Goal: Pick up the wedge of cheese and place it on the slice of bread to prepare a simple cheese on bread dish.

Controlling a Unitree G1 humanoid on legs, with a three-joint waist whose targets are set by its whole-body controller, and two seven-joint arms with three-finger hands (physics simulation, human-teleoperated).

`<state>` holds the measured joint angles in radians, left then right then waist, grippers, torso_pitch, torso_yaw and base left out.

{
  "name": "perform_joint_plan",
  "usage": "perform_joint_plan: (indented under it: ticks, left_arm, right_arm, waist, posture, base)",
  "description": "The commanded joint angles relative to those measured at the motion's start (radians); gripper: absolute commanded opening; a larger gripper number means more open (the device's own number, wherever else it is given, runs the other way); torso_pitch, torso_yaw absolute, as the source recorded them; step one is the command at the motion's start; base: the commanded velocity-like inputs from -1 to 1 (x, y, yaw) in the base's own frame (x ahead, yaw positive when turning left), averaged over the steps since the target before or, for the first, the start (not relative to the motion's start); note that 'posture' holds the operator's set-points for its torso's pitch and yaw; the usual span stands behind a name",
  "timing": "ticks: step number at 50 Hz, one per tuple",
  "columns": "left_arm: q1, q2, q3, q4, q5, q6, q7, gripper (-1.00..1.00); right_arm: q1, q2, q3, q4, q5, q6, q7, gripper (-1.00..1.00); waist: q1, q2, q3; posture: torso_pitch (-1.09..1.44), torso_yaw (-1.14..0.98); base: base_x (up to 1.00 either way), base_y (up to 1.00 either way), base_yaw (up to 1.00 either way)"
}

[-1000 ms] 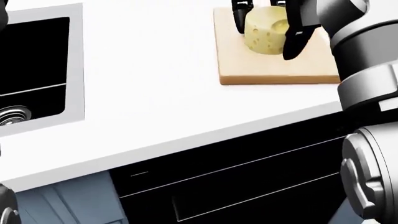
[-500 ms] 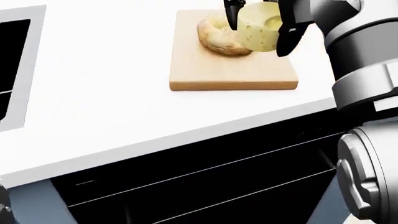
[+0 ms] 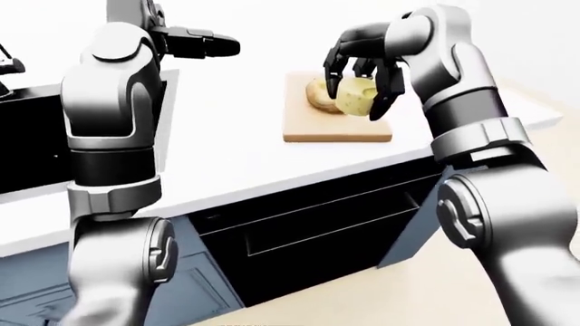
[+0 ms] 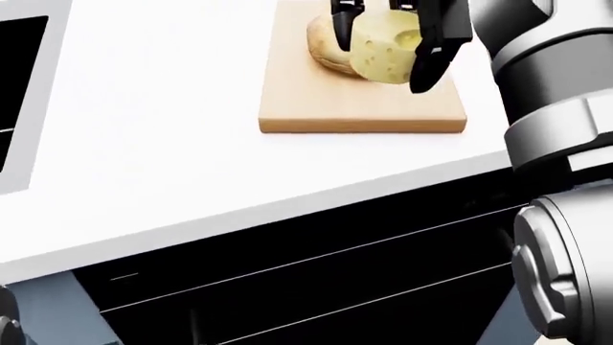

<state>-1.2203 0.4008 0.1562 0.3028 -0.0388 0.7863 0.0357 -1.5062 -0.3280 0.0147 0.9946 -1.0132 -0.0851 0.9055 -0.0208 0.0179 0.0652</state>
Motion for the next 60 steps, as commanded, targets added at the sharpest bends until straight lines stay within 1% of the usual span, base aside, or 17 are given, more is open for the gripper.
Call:
perform_joint_plan:
  ticks: [1,6,9,18,20,22,23,25,32,35,45,49,50,51,54,56,60]
  left_arm:
    - [-0.049,0.012,0.005,-0.044,0.002,-0.037,0.002,1.00]
    - [-0.048,0.012,0.005,-0.044,0.002,-0.038,0.003,1.00]
    - [-0.051,0.015,0.006,-0.043,0.002,-0.037,0.002,1.00]
    - [-0.055,0.019,0.007,-0.047,0.000,-0.031,0.000,1.00]
    - [-0.055,0.019,0.007,-0.049,0.000,-0.030,0.000,1.00]
    - [-0.055,0.019,0.007,-0.048,0.000,-0.030,0.001,1.00]
    - [-0.056,0.019,0.007,-0.048,0.000,-0.029,0.001,1.00]
    - [-0.058,0.018,0.006,-0.050,0.000,-0.027,0.001,1.00]
    - [-0.064,0.016,0.003,-0.050,0.001,-0.024,0.001,1.00]
    - [-0.066,0.017,0.004,-0.048,0.002,-0.024,0.001,1.00]
    - [-0.061,0.016,0.006,-0.035,0.002,-0.038,0.001,1.00]
    - [-0.066,0.023,0.009,-0.040,0.000,-0.031,-0.001,1.00]
    - [-0.065,0.023,0.008,-0.041,0.000,-0.031,-0.001,1.00]
    - [-0.065,0.023,0.009,-0.042,0.000,-0.031,-0.001,1.00]
    - [-0.063,0.020,0.006,-0.049,-0.001,-0.026,0.000,1.00]
    - [-0.063,0.019,0.005,-0.050,-0.001,-0.025,0.000,1.00]
    - [-0.064,0.019,0.005,-0.053,0.000,-0.022,0.000,1.00]
  right_arm:
    - [-0.051,-0.019,-0.015,-0.052,0.009,-0.002,-0.017,-1.00]
    - [-0.049,-0.020,-0.015,-0.053,0.010,-0.002,-0.018,-1.00]
    - [-0.052,-0.021,-0.014,-0.050,0.010,-0.002,-0.018,-1.00]
    - [-0.055,-0.025,-0.010,-0.036,0.001,-0.010,-0.029,-1.00]
    - [-0.054,-0.026,-0.011,-0.036,0.000,-0.011,-0.028,-1.00]
    - [-0.053,-0.027,-0.012,-0.040,0.000,-0.011,-0.025,-1.00]
    - [-0.052,-0.027,-0.012,-0.042,0.000,-0.010,-0.024,-1.00]
    - [-0.050,-0.027,-0.012,-0.046,0.000,-0.010,-0.022,-1.00]
    - [-0.052,-0.027,-0.013,-0.044,0.000,-0.014,-0.023,-1.00]
    - [-0.058,-0.028,-0.012,-0.039,-0.002,-0.015,-0.022,-1.00]
    - [-0.062,-0.024,-0.010,-0.024,-0.007,-0.018,-0.028,-1.00]
    - [-0.061,-0.022,-0.011,-0.028,-0.006,-0.017,-0.026,-1.00]
    - [-0.059,-0.022,-0.011,-0.031,-0.006,-0.016,-0.025,-1.00]
    - [-0.058,-0.022,-0.011,-0.033,-0.006,-0.016,-0.025,-1.00]
    - [-0.054,-0.021,-0.015,-0.042,0.002,-0.019,-0.010,-1.00]
    - [-0.054,-0.022,-0.014,-0.042,-0.002,-0.011,-0.015,-1.00]
    - [-0.049,-0.026,-0.013,-0.047,-0.003,-0.013,-0.017,-1.00]
  waist:
    - [-0.002,0.013,-0.045]
    - [0.010,-0.005,-0.052]
    - [0.020,-0.059,-0.048]
    - [0.019,0.004,-0.033]
    - [0.013,0.037,-0.036]
    - [0.005,0.100,-0.056]
    - [0.012,0.059,-0.049]
    - [0.006,0.072,-0.046]
    - [0.016,0.005,-0.043]
    - [0.027,-0.068,-0.056]
    - [0.020,0.003,-0.037]
    - [0.004,0.100,-0.059]
    - [0.009,0.060,-0.054]
    - [0.005,0.077,-0.053]
    - [0.008,0.057,-0.058]
    - [0.005,0.041,-0.026]
    - [0.014,-0.034,-0.021]
  posture:
    - [0.00,0.00]
    - [0.00,0.00]
    - [0.00,0.00]
    - [0.00,0.00]
    - [0.00,0.00]
    - [0.00,0.00]
    - [0.00,0.00]
    - [0.00,0.00]
    - [0.00,0.00]
    - [0.00,0.00]
    - [0.00,0.00]
    - [0.00,0.00]
    - [0.00,0.00]
    - [0.00,0.00]
    - [0.00,0.00]
    - [0.00,0.00]
    - [0.00,0.00]
  base:
    - [0.16,0.00,0.00]
    - [0.17,0.00,0.00]
    - [0.18,0.00,0.00]
    - [0.17,0.00,0.00]
    - [0.18,0.00,0.00]
    - [0.16,0.00,0.00]
    - [0.16,0.00,0.00]
    - [0.17,0.00,0.00]
    - [0.17,0.00,0.00]
    - [0.17,0.00,0.00]
    - [0.17,0.00,0.00]
    - [0.17,0.00,0.00]
    - [0.17,0.00,0.00]
    - [0.16,0.00,0.00]
    - [0.17,0.00,0.00]
    - [0.00,0.00,0.00]
    - [0.00,0.00,0.00]
